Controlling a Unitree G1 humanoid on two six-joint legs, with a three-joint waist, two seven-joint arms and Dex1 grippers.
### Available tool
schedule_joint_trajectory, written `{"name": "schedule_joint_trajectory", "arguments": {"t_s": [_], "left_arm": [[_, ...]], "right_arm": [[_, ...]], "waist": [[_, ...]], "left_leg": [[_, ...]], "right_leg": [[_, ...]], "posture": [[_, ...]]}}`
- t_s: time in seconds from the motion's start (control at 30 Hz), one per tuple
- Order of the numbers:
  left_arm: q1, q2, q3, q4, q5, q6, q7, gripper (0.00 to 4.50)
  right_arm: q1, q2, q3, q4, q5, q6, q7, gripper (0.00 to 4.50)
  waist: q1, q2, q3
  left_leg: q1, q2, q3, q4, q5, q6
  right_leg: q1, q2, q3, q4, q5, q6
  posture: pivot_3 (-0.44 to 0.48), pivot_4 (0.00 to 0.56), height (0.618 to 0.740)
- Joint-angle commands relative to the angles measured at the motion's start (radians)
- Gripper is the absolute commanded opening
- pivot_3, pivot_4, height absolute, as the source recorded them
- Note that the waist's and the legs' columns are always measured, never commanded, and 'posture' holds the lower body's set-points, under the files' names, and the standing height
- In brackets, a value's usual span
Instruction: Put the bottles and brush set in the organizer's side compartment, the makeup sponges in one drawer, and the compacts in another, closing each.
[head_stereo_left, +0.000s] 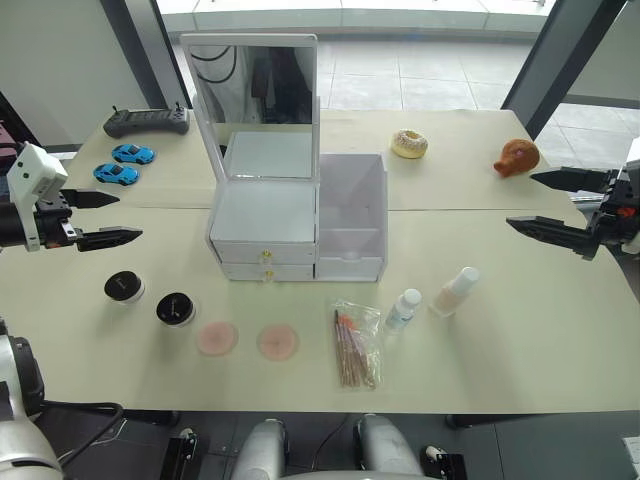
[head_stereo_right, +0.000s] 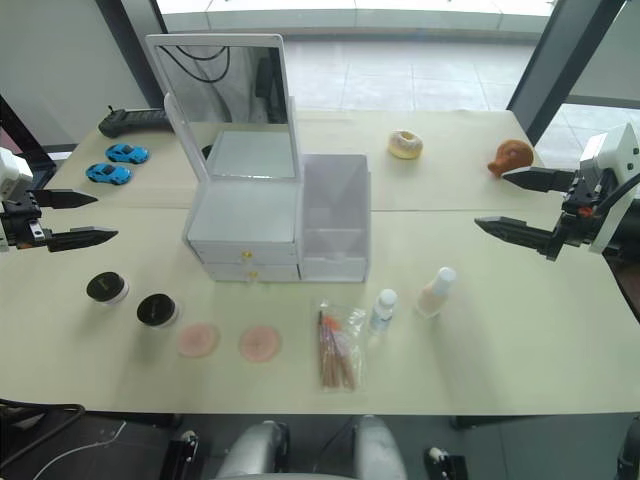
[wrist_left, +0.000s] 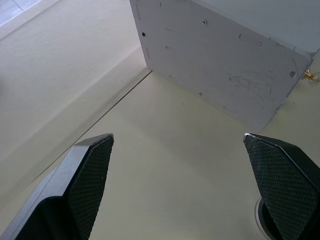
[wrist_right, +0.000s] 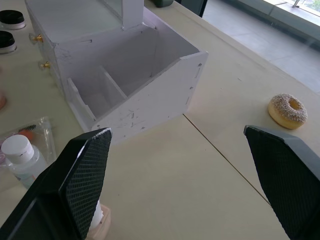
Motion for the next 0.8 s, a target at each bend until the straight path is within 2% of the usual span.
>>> {"name": "schedule_joint_trajectory", "arguments": {"t_s": [0.03, 0.23, 0.37, 0.43, 0.5, 0.63, 0.8], "left_arm": [[-0.04, 0.021, 0.019, -0.006, -0.006, 0.015, 0.029, 4.48], [-0.17, -0.014, 0.055, 0.011, -0.05, 0.097, 0.071, 4.48], [-0.244, -0.036, 0.066, -0.066, -0.101, 0.2, 0.005, 4.48], [-0.245, -0.034, 0.042, -0.224, -0.257, 0.398, -0.087, 4.48], [-0.223, -0.018, -0.031, -0.394, -0.397, 0.607, -0.123, 4.48], [-0.166, -0.005, -0.172, -0.66, -0.503, 0.638, -0.123, 4.48], [-0.209, -0.092, -0.292, -0.841, -0.535, 0.641, -0.123, 4.48]], "right_arm": [[-0.011, -0.016, -0.025, -0.004, -0.017, -0.037, -0.015, 4.5], [0.003, -0.041, -0.05, -0.028, 0.009, 0.009, -0.001, 4.5], [0.046, -0.065, -0.077, -0.072, 0.04, 0.049, 0.026, 4.5], [0.078, -0.076, -0.11, -0.118, 0.065, 0.087, 0.024, 4.5], [0.127, -0.076, -0.153, -0.184, 0.078, 0.11, 0.007, 4.5], [0.257, -0.069, -0.261, -0.327, 0.107, 0.188, -0.019, 4.5], [0.454, -0.026, -0.429, -0.529, 0.114, 0.286, -0.077, 4.5]], "waist": [[0.0, 0.0, 0.0], [0.004, 0.0, 0.0], [0.001, -0.001, 0.0], [-0.002, 0.0, 0.0], [-0.001, -0.001, 0.0], [0.002, 0.0, 0.0], [0.006, 0.0, 0.0]], "left_leg": [[0.0, 0.0, 0.0, 0.0, 0.0, 0.0], [0.0, -0.001, 0.0, 0.0, 0.0, 0.0], [-0.001, -0.001, 0.0, 0.001, 0.0, 0.0], [0.0, -0.001, 0.0, 0.001, 0.0, 0.0], [-0.001, 0.0, 0.0, 0.001, 0.0, 0.0], [0.0, 0.0, -0.001, 0.001, 0.0, 0.0], [0.0, 0.0, 0.0, 0.002, 0.0, 0.001]], "right_leg": [[0.0, 0.0, 0.0, 0.0, 0.0, 0.0], [0.0, 0.0, 0.0, 0.0, 0.0, 0.0], [0.0, 0.0, -0.001, 0.0, 0.0, 0.0], [0.0, 0.0, 0.0, 0.0, 0.0, 0.0], [0.0, 0.001, 0.0, 0.001, 0.0, 0.0], [0.003, 0.0, 0.0, 0.002, 0.0, 0.0], [0.003, 0.001, 0.001, -0.001, 0.0, 0.0]], "posture": [[0.0, 0.15, 0.74], [0.0, 0.15, 0.74], [0.0, 0.15, 0.74], [0.0, 0.15, 0.74], [0.0, 0.15, 0.74], [0.0, 0.15, 0.74], [0.0, 0.15, 0.74]]}}
